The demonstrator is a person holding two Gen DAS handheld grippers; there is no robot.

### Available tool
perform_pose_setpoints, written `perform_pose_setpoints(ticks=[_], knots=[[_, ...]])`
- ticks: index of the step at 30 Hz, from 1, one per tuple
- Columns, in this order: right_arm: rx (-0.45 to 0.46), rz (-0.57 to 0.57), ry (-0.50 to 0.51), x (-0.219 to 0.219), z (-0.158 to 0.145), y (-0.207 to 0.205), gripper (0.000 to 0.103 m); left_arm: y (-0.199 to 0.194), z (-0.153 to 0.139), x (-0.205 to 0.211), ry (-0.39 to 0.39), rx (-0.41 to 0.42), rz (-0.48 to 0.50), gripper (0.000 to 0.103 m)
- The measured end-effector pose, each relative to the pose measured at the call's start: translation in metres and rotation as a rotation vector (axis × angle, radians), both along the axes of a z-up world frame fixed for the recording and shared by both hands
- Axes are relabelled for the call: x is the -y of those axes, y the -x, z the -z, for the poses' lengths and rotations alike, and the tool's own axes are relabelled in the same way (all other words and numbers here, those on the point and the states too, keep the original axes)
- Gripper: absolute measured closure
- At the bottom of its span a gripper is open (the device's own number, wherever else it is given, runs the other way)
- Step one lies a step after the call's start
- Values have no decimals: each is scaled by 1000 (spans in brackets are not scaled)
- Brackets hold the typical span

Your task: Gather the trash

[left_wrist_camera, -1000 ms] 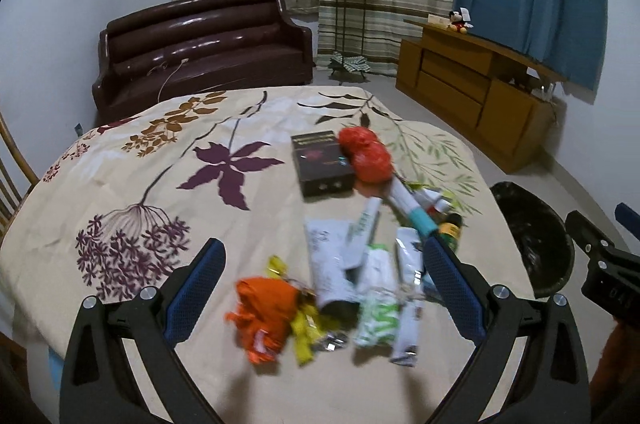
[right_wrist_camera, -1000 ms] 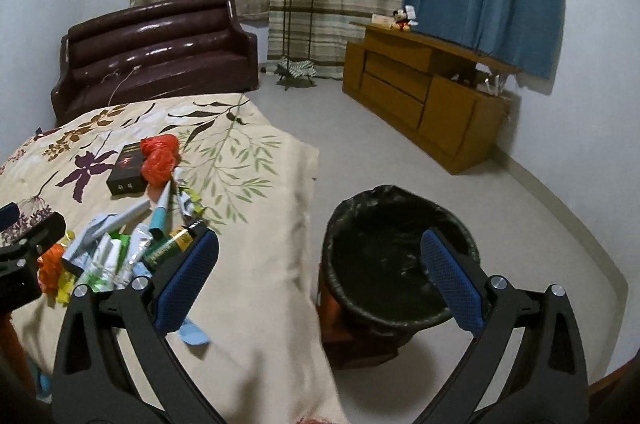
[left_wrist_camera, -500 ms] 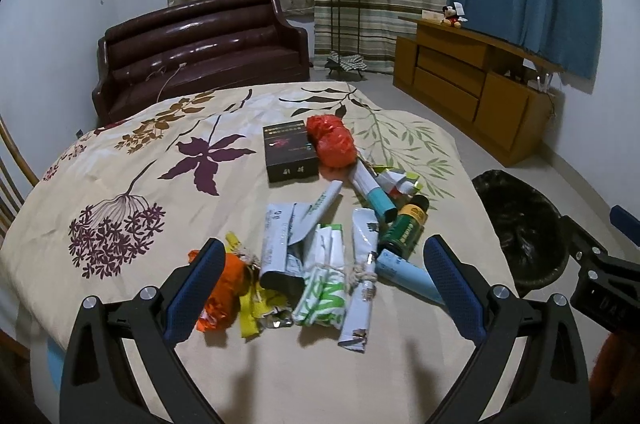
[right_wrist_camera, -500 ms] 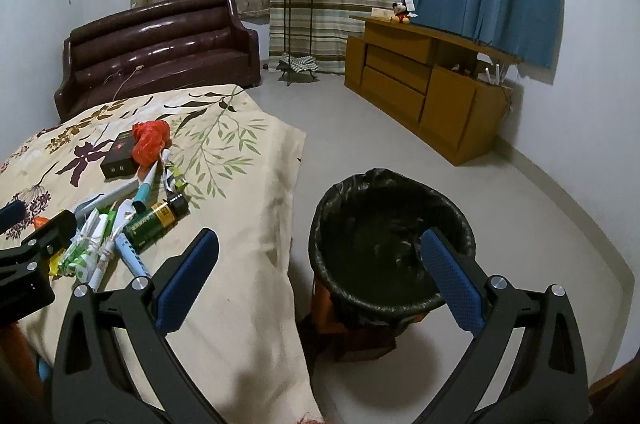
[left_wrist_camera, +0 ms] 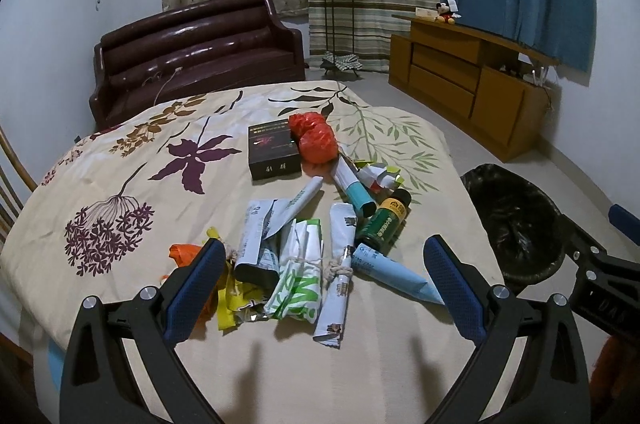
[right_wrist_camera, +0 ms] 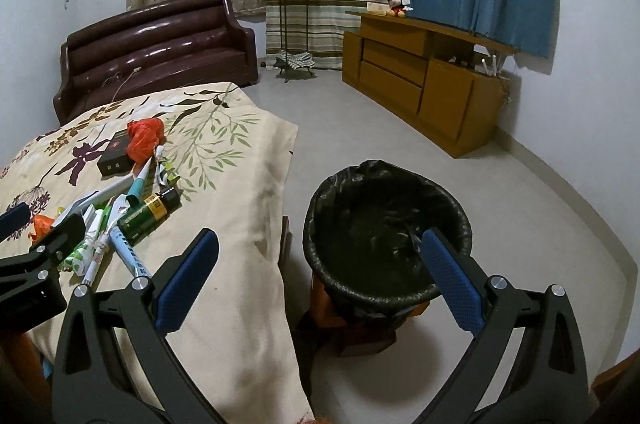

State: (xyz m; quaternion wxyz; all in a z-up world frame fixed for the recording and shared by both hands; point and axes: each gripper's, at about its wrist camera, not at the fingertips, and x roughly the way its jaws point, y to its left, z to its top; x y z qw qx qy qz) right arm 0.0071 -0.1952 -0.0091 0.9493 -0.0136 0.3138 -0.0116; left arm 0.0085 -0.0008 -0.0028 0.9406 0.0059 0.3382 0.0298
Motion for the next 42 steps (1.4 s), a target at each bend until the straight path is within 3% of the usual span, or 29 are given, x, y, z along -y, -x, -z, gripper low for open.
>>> perform_pose_setpoints(ticks=[42], knots=[[2, 3, 12, 2, -4, 2, 4, 2, -10, 6, 10, 31, 27, 6]])
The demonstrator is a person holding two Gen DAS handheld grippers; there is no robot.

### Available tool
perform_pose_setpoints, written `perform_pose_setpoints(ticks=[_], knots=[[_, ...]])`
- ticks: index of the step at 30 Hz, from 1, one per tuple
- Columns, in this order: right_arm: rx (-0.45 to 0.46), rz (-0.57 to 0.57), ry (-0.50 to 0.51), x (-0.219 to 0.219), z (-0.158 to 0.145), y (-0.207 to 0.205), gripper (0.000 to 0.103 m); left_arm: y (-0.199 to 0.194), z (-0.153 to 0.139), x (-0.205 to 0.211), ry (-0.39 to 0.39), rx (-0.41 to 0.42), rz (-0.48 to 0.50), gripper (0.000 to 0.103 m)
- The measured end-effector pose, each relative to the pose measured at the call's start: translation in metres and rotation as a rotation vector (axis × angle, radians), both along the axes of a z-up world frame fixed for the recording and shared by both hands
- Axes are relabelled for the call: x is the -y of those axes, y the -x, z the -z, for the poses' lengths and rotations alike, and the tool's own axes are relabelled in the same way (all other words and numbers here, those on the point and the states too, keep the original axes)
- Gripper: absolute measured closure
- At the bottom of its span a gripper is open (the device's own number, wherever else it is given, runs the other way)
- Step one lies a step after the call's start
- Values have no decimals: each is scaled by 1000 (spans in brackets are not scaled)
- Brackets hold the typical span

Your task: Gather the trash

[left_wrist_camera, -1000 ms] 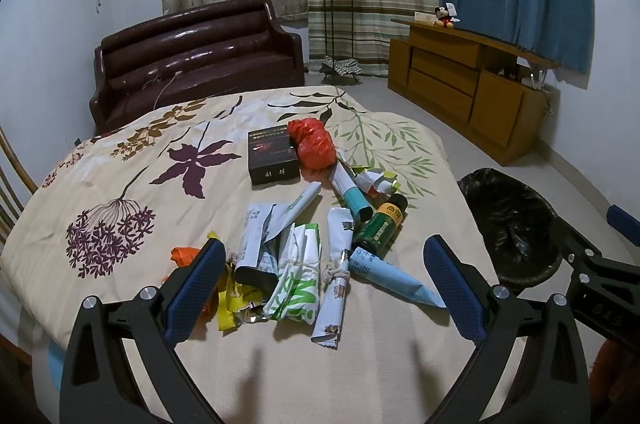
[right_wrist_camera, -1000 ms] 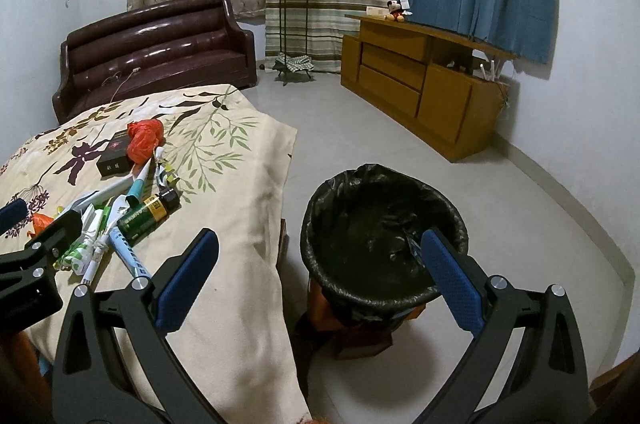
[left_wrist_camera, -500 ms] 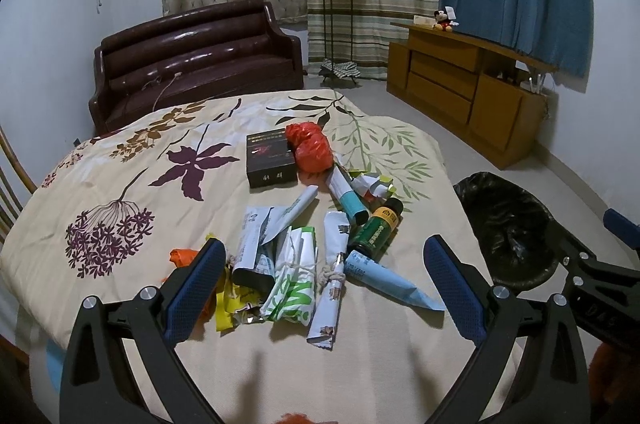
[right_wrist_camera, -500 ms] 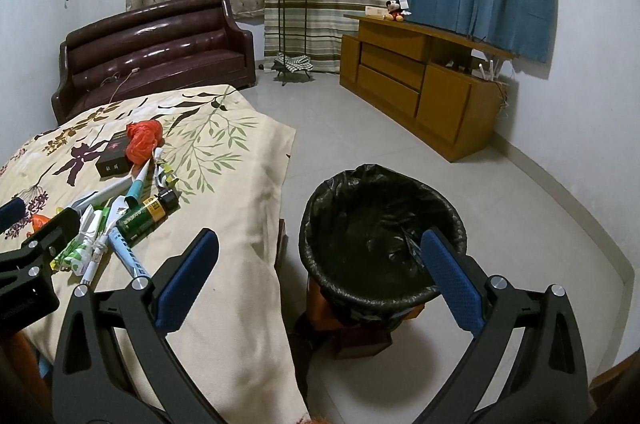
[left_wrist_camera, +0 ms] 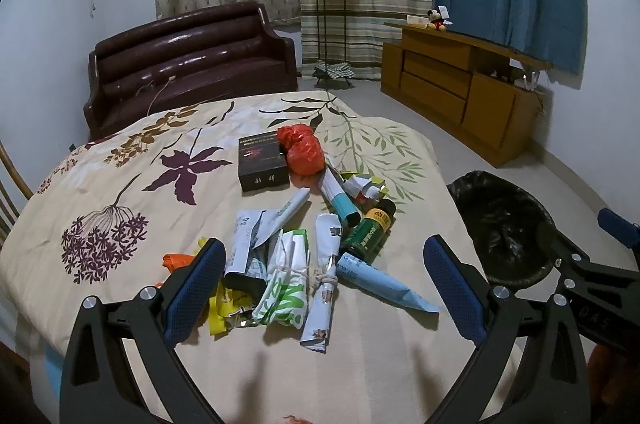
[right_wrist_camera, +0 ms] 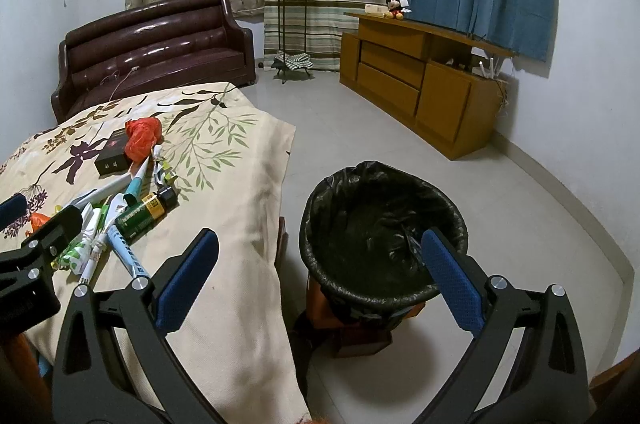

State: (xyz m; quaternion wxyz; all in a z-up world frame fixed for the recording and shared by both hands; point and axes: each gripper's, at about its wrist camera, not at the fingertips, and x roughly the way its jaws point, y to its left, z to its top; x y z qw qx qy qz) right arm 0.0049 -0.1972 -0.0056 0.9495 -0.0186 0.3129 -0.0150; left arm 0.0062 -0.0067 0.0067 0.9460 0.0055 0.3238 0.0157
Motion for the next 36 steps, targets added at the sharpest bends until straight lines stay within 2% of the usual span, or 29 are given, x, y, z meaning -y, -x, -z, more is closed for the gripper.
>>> perform_pose_setpoints(ticks=[36], knots=[[-2, 3, 0, 0, 1, 0, 4, 1, 2, 2, 0, -7, -5, 6]])
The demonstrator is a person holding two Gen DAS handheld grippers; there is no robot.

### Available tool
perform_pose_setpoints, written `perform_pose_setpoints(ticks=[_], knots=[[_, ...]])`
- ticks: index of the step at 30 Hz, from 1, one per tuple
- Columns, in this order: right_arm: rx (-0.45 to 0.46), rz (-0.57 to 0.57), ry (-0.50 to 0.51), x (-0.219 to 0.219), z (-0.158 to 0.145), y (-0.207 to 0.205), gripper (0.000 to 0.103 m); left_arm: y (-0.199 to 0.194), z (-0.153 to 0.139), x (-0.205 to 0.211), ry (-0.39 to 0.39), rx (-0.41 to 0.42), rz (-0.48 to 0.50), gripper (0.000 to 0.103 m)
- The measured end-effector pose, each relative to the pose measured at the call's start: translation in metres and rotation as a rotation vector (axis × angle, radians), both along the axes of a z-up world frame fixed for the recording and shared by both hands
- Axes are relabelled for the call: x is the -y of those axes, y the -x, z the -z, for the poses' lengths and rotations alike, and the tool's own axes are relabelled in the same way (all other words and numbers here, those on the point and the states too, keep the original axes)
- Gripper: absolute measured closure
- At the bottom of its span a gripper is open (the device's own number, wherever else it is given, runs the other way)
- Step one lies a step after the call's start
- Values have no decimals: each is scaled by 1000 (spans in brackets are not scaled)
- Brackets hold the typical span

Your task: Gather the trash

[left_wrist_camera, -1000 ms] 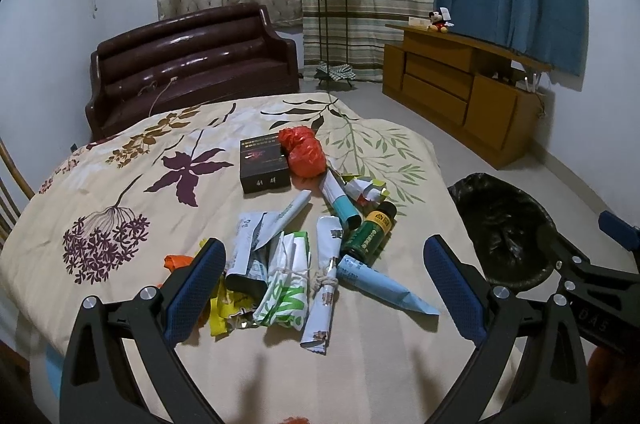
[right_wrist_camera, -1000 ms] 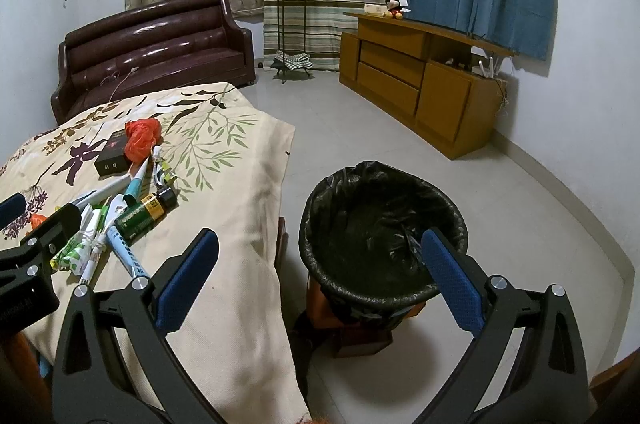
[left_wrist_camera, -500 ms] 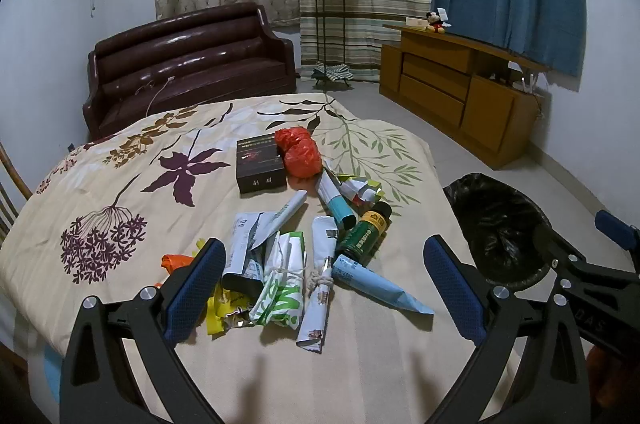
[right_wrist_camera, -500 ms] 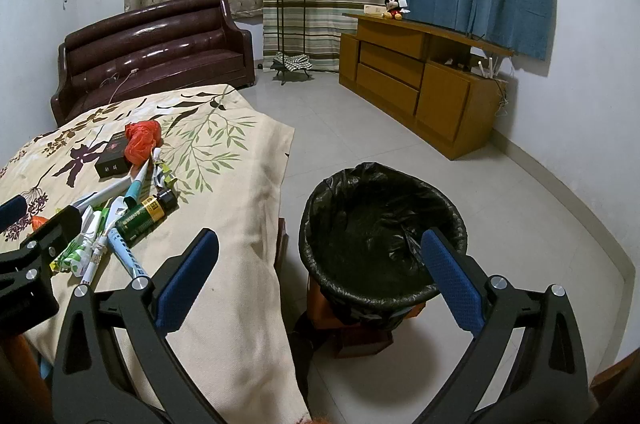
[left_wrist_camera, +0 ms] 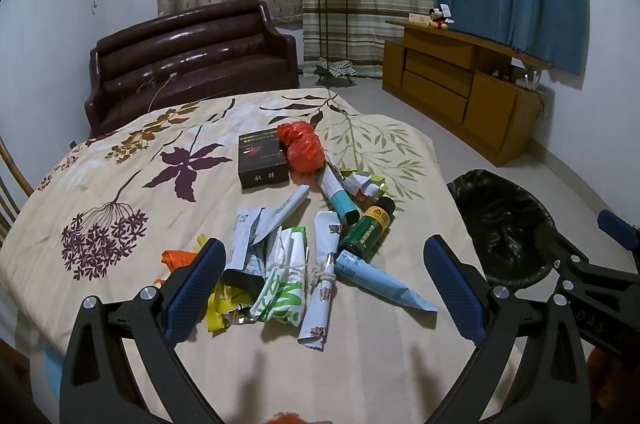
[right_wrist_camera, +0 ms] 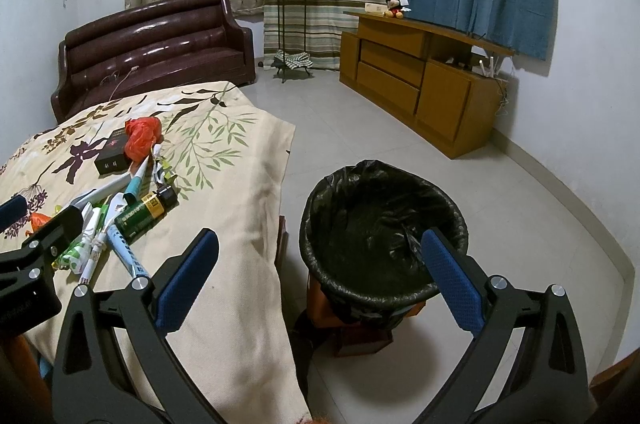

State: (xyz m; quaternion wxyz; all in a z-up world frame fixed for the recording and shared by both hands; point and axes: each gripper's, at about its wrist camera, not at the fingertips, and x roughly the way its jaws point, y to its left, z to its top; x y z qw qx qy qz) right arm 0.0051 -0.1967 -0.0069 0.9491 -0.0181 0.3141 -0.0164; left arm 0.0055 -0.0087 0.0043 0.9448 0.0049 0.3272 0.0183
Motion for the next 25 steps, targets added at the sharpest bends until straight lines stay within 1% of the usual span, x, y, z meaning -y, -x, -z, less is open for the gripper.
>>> perform_pose_setpoints(ticks=[6, 18, 22, 25], knots=[[0, -1, 0, 0, 0, 0, 4, 0, 2, -1, 11, -8, 2, 6], [-1, -3, 0, -1, 1, 0, 4, 2, 0, 2, -7, 13, 18, 6], [0, -1, 0, -1, 0, 0, 4, 0, 1, 0, 16, -3, 18, 6], [2, 0, 0, -3, 1, 1, 4, -1, 1, -1, 18, -5, 17, 6]])
